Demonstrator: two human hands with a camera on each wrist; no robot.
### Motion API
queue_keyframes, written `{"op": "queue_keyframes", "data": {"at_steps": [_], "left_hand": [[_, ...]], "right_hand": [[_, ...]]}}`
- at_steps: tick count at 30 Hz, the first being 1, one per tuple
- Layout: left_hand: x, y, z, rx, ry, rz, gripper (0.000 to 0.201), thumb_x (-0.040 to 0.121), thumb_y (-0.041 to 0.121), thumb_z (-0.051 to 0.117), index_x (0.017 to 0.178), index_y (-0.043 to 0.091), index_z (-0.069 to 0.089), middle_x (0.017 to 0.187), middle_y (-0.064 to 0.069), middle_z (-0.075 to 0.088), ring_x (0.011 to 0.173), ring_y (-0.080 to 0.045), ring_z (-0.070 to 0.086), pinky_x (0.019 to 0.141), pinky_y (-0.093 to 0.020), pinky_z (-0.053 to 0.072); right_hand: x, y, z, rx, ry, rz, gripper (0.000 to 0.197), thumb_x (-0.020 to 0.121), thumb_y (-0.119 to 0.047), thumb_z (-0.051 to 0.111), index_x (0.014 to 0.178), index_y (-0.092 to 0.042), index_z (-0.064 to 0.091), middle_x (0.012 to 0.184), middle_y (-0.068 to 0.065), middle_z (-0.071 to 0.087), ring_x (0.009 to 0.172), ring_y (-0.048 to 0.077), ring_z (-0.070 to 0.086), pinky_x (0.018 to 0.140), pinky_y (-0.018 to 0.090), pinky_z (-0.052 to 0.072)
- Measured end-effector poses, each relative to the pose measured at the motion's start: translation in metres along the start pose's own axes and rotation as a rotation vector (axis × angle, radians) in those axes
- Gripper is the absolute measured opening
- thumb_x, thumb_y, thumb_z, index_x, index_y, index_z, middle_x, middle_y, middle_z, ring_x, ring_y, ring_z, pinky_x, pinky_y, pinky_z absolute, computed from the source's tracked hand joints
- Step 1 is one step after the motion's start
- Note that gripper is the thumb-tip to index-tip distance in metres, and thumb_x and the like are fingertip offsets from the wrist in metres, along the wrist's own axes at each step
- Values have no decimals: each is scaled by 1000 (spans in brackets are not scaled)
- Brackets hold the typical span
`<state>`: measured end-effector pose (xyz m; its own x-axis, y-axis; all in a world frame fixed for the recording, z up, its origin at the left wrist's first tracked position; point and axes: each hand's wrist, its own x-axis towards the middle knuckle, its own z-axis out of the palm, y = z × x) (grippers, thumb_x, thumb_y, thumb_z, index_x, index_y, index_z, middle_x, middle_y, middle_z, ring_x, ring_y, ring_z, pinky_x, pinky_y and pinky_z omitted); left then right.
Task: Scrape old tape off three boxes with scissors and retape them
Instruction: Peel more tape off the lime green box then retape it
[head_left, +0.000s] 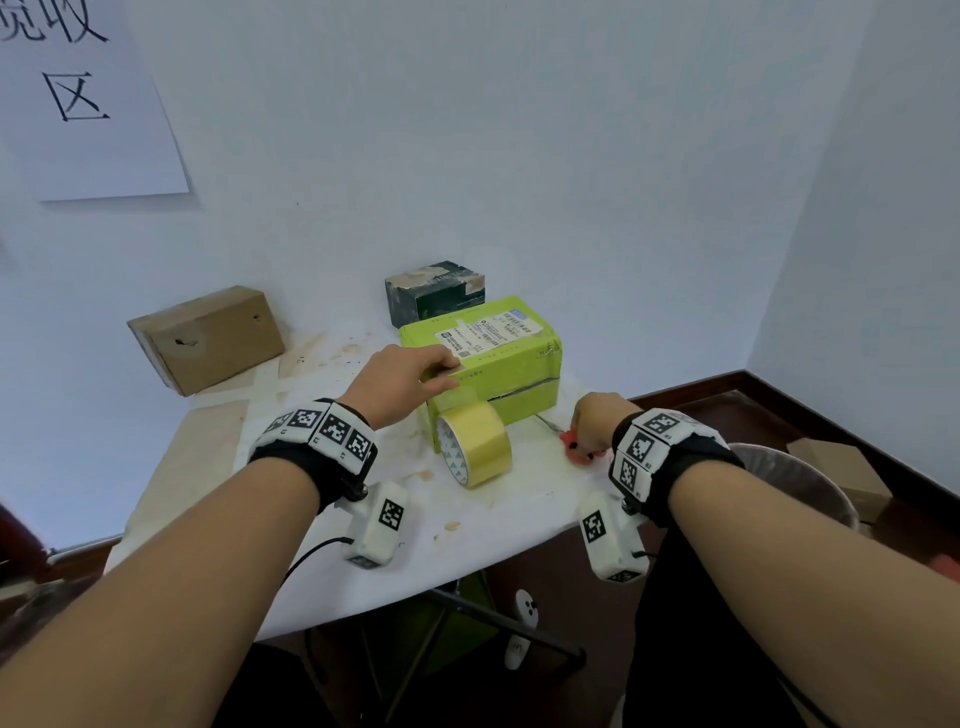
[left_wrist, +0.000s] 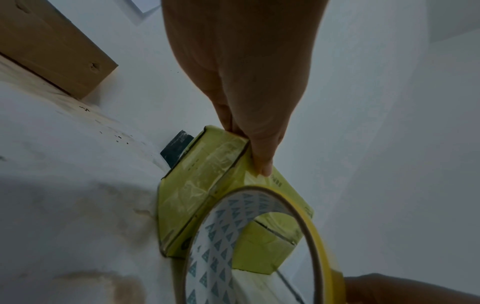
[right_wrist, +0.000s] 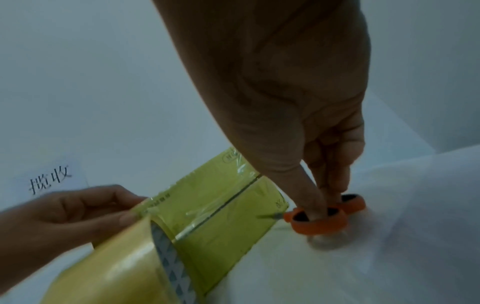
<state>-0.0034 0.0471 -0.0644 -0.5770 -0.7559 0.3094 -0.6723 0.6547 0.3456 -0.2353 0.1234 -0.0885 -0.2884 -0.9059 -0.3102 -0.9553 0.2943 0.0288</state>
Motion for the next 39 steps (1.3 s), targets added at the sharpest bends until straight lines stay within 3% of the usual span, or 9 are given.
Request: {"op": "queue_keyframes", "data": {"at_steps": [3, 10, 15, 18, 23, 28, 34, 37, 39], "left_hand": [[0, 0, -1, -28, -13, -13, 25, 92, 32, 62, 112, 18, 66, 112, 5, 70, 98, -12, 63, 82, -21, 42], [1, 3, -8, -63, -33, -29, 27, 92, 31, 62, 115, 18, 66, 119, 6, 67, 96, -4, 55, 75, -9, 35], [3, 4, -12, -112, -63, -38, 26, 92, 27, 63, 115, 16, 66, 120, 6, 66, 98, -2, 54, 73, 5, 31], [1, 0, -17, -149, -125, -32, 28, 92, 25, 63, 118, 15, 65, 123, 7, 64, 102, -3, 52, 74, 6, 29], [4, -8, -24, -170, -189, -37, 33, 91, 27, 63, 123, 20, 64, 125, 14, 57, 110, -4, 48, 78, 8, 27], [14, -12, -19, -199, -168, -35, 32, 94, 23, 61, 125, 19, 62, 121, 20, 55, 109, -3, 46, 76, 9, 25], [20, -24, -18, -388, -83, -137, 26, 89, 31, 67, 114, 28, 68, 128, 18, 59, 113, -1, 52, 96, -19, 36], [15, -29, -26, -682, 120, -303, 13, 93, 22, 63, 97, 13, 70, 97, 2, 71, 88, -11, 64, 78, -20, 52], [8, -27, -30, -766, 54, -412, 12, 95, 16, 58, 91, 7, 66, 88, -6, 68, 74, -15, 63, 64, -17, 54]], "right_hand": [[3, 4, -4, 163, 34, 9, 29, 84, -18, 66, 111, -6, 65, 105, 8, 69, 93, 21, 63, 77, 26, 47], [-23, 18, -39, 318, 69, -51, 33, 83, -6, 58, 113, 1, 67, 87, 7, 52, 78, 18, 42, 53, 22, 31], [-29, 4, -57, 705, 314, -188, 14, 84, -11, 64, 97, -10, 71, 77, 5, 63, 58, 11, 50, 49, 17, 40], [-21, -15, -53, 873, 439, -284, 18, 86, -19, 64, 104, -15, 64, 93, 8, 70, 68, 19, 62, 63, 27, 54], [-11, -48, -47, 882, 472, -467, 18, 93, -25, 54, 111, -22, 53, 97, 5, 73, 90, 26, 65, 85, 37, 49], [3, -70, -43, 821, 419, -530, 22, 98, -24, 48, 117, -14, 49, 81, 4, 69, 61, 15, 51, 61, 30, 38], [17, -74, -37, 758, 410, -468, 26, 97, -35, 45, 117, -19, 48, 94, 3, 72, 76, 18, 58, 71, 32, 44], [21, -76, -35, 732, 418, -445, 26, 97, -38, 46, 116, -20, 49, 97, 3, 71, 84, 22, 60, 71, 32, 44], [22, -77, -35, 735, 418, -435, 26, 97, -39, 46, 115, -20, 50, 97, 3, 71, 86, 22, 60, 71, 31, 43]]}}
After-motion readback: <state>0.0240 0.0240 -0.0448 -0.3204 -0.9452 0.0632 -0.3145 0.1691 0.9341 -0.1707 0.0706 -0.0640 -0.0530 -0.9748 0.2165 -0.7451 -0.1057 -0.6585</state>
